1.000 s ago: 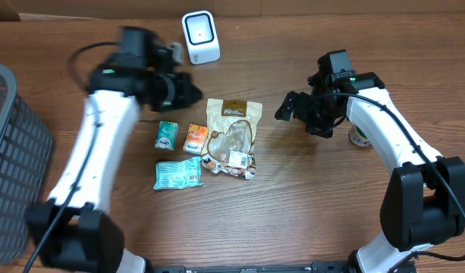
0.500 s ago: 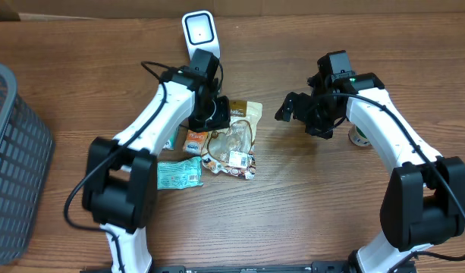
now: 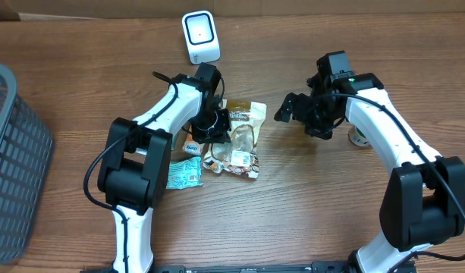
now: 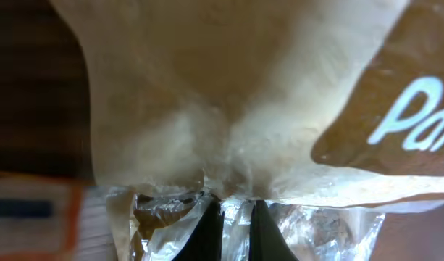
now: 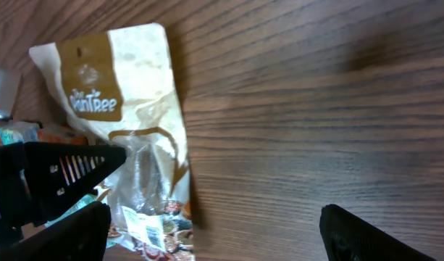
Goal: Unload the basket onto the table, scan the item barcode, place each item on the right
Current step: 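Move the right gripper over the bread bag and lower the left gripper, then grasp the clear PanTree bread bag with both grippers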
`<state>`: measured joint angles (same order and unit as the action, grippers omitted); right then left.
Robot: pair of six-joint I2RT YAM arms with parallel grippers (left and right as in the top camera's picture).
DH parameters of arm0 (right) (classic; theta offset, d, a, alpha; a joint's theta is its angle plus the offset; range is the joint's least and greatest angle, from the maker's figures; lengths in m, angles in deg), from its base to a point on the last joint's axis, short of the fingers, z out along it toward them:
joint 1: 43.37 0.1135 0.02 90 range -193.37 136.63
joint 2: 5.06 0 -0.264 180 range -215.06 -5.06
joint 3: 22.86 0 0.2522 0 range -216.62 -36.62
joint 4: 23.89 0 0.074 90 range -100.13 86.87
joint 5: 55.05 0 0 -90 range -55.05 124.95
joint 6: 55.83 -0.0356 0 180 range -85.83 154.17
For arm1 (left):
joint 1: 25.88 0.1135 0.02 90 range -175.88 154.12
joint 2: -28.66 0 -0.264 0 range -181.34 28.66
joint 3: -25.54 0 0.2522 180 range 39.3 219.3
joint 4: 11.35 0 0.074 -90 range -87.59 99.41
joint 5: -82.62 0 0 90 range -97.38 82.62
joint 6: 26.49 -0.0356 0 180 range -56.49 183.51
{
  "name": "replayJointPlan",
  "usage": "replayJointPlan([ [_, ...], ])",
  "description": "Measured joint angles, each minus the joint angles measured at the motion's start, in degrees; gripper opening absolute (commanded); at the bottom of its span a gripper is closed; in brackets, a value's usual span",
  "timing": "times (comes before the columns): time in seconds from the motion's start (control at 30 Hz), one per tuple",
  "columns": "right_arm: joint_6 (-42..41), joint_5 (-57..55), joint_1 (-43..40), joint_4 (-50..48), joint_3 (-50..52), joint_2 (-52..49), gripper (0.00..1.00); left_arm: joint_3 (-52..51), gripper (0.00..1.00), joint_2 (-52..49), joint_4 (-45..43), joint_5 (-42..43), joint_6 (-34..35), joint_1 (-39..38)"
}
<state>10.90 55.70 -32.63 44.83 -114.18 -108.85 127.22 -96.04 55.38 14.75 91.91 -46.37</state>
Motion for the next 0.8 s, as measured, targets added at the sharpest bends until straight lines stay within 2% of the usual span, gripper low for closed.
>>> replayJointPlan([
  [0.33,1.09,3.93,0.24,-0.35,0.02,-2.86,0.91,0.37,0.04,-1.44,0.02,6.38,-0.07,1.42],
  [0.57,6.1,6.97,0.46,-5.55,0.48,-8.15,0.88,0.37,0.04,-1.57,-0.22,6.91,-0.28,1.51],
  [0.8,7.5,7.15,3.1,-13.53,0.55,-8.94,0.87,0.37,0.04,-1.64,-0.61,7.28,-0.44,1.46],
])
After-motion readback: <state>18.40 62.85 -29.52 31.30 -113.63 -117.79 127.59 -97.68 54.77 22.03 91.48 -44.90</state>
